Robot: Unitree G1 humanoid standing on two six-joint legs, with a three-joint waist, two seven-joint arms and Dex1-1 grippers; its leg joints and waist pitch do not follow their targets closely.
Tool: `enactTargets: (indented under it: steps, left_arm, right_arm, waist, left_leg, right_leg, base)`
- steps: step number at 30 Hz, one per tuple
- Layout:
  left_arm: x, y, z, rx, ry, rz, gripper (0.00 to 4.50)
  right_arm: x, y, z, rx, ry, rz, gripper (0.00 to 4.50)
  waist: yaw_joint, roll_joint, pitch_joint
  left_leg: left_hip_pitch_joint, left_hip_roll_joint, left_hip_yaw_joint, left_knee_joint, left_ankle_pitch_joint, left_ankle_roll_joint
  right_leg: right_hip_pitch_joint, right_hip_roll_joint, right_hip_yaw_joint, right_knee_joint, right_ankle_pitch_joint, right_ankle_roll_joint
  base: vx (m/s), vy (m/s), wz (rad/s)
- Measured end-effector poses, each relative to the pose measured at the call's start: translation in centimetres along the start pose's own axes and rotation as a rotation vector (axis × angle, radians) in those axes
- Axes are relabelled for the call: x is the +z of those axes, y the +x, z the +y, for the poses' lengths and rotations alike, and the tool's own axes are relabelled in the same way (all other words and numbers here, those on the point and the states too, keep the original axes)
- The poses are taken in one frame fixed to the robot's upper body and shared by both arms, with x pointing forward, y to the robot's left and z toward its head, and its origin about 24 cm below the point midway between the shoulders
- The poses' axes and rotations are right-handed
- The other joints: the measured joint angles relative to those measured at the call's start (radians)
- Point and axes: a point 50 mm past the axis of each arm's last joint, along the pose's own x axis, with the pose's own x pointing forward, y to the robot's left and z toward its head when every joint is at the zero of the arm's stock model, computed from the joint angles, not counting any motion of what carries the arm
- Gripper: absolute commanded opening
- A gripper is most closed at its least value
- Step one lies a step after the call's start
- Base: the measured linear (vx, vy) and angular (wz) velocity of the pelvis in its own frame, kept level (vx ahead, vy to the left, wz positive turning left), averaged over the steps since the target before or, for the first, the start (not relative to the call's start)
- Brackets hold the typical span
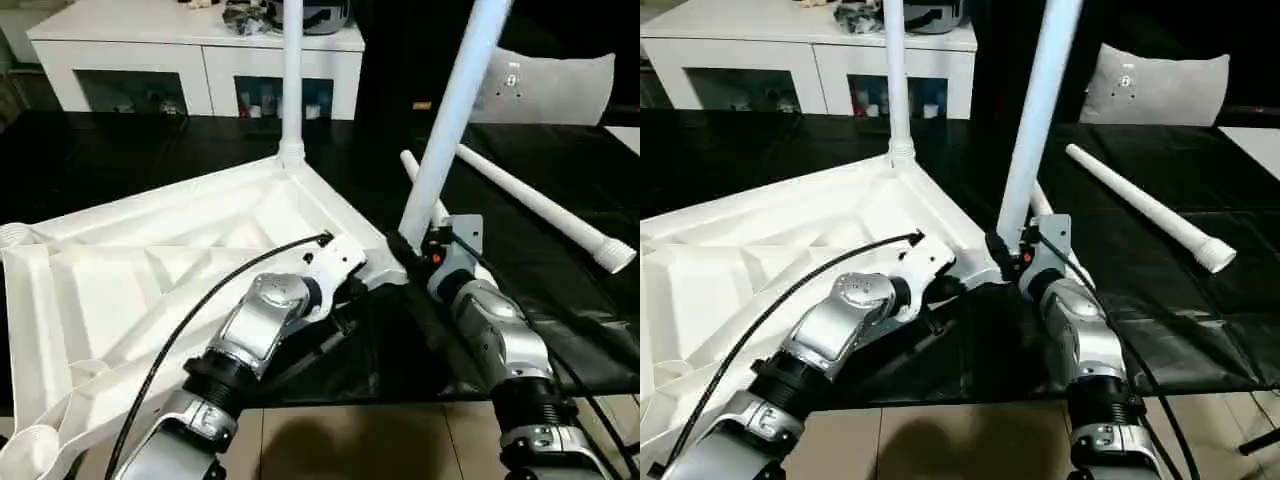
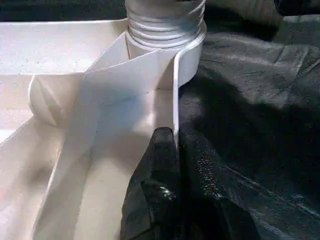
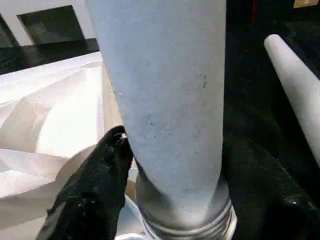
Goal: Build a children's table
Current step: Rotate leg to tighten, then rotate table base
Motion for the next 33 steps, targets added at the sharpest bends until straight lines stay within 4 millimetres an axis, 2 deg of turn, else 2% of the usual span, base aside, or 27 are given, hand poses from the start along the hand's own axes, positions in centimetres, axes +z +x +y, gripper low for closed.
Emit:
enactTargets:
  steps: [4,6,8,9,11,13,17,23,26,30,33]
  left_arm:
    - [0.0,0.0,0.7,0.030,0.074,-0.008,0.00]
    - [0.1,-0.1,0.8,0.029,0.075,-0.017,0.43]
    - [0.8,-0.3,1.1,0.034,0.043,-0.089,0.54]
    - [1.2,-0.4,1.1,0.037,0.044,-0.121,0.66]
    - [2.2,-0.8,1.4,0.047,0.049,-0.192,0.78]
    - [2.8,-1.2,1.6,0.059,0.056,-0.230,0.95]
    - [3.0,-2.6,2.6,0.113,0.070,-0.253,0.95]
    - [0.6,-8.5,7.9,0.386,0.085,-0.088,0.95]
    - [-1.3,-12.3,10.6,0.535,0.092,0.058,0.67]
    - [-3.4,-16.9,12.8,0.676,0.107,0.242,0.39]
    - [-4.8,-19.4,13.6,0.754,0.124,0.386,0.11]
  right_arm:
    - [-0.3,-0.7,-0.4,0.027,-0.006,-0.002,3.62]
    - [-0.6,-1.3,-0.9,0.029,-0.020,0.012,3.77]
    - [-0.4,-2.0,-1.4,0.049,-0.044,0.011,3.92]
    - [-0.2,-2.3,-1.6,0.066,-0.050,0.007,4.14]
    - [0.4,-2.9,-1.7,0.109,-0.094,0.005,4.21]
    - [0.6,-3.2,-1.6,0.137,-0.119,0.011,4.44]
    - [-0.2,-3.8,-0.6,0.267,-0.153,0.089,4.44]
    - [-1.1,-4.1,1.3,0.412,-0.147,0.188,4.44]
    - [-1.6,-3.9,2.1,0.450,-0.150,0.225,4.50]
    - [-2.0,-3.4,2.3,0.449,-0.159,0.254,4.50]
    - [-2.3,-2.9,2.1,0.417,-0.167,0.284,4.50]
  waist:
    - [0.001,0.001,0.001]
    - [0.005,0.001,0.001]
    - [0.013,-0.001,0.003]
    - [0.017,-0.001,0.003]
    - [0.024,-0.001,0.003]
    - [0.026,-0.001,0.003]
    - [0.024,0.000,0.004]
    - [0.020,0.002,0.005]
    - [0.024,0.000,0.006]
    - [0.025,-0.002,0.006]
    - [0.029,-0.002,0.006]
  left_leg:
    - [-0.002,0.001,0.000,-0.001,0.000,0.000]
    - [-0.005,0.000,0.000,-0.001,0.000,0.000]
    - [-0.010,0.001,0.001,0.000,0.000,0.000]
    - [-0.014,0.001,0.002,0.001,0.000,0.000]
    - [-0.016,0.001,0.002,0.001,0.001,0.003]
    - [-0.016,0.001,0.003,0.001,0.004,0.006]
    - [-0.016,0.002,0.003,0.001,0.003,0.006]
    - [-0.014,0.006,0.002,0.001,0.000,0.000]
    - [-0.014,0.006,0.001,0.002,0.000,0.000]
    - [-0.013,0.005,0.001,0.003,0.000,0.000]
    - [-0.013,0.005,0.002,0.004,0.000,-0.001]
  right_leg:
    - [-0.002,0.001,0.000,0.000,0.000,0.000]
    - [-0.004,0.000,0.000,0.000,0.000,0.000]
    - [-0.009,0.000,0.000,0.000,0.000,0.000]
    - [-0.012,0.000,0.000,0.001,0.001,-0.001]
    - [-0.015,0.000,0.000,0.001,0.004,-0.007]
    - [-0.015,0.001,0.000,0.001,0.004,-0.006]
    - [-0.014,0.001,0.000,0.001,0.004,-0.006]
    - [-0.014,0.004,-0.001,0.002,0.001,-0.002]
    - [-0.014,0.004,-0.001,0.002,0.001,-0.002]
    - [-0.015,0.004,-0.001,0.002,0.005,-0.008]
    - [-0.015,0.003,-0.001,0.002,0.005,-0.008]
  base:
    - [0.000,0.000,0.00]
    - [0.000,0.000,0.00]
    - [0.000,0.000,0.00]
    - [0.000,0.000,0.00]
    - [0.000,0.000,0.00]
    - [0.000,0.000,0.00]
    - [0.000,0.000,0.00]
    - [0.000,0.000,0.00]
    - [0.000,0.000,0.00]
    - [0.000,0.000,0.00]
    - [0.000,0.000,0.00]
